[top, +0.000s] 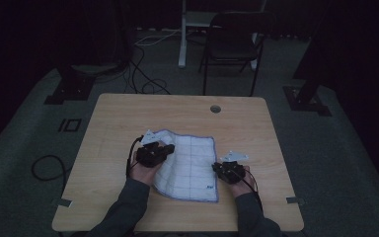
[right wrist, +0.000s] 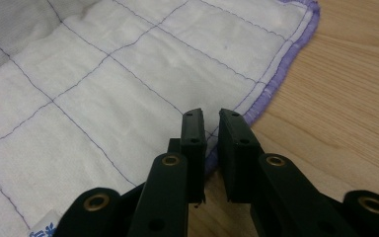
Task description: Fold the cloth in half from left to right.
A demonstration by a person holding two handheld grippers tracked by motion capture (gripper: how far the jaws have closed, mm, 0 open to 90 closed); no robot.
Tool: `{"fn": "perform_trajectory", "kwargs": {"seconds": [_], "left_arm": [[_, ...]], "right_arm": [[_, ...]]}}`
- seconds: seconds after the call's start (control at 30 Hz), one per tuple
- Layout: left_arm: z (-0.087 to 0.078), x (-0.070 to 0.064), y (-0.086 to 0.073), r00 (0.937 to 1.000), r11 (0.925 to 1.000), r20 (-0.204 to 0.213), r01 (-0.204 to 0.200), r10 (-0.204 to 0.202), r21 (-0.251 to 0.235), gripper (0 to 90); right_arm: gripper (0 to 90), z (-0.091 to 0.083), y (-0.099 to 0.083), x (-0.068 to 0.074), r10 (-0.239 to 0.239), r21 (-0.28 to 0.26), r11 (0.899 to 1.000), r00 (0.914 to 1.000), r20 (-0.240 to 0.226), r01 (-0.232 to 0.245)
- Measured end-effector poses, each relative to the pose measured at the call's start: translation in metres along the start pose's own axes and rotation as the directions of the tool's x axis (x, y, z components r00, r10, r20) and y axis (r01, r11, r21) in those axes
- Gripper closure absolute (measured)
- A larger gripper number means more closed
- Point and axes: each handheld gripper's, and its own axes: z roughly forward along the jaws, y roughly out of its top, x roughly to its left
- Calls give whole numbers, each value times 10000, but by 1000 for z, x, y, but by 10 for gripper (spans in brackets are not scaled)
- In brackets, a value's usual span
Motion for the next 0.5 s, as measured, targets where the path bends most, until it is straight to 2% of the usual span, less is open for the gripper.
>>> {"fn": "perform_trajectory", "kwargs": {"seconds": [0.5], "left_arm": [[9,-12,9,9993,9997,285,-236,237,-64,872]], "right_arm": [[819,0,0,0,-51,-11,10000,10000,3,51]]}}
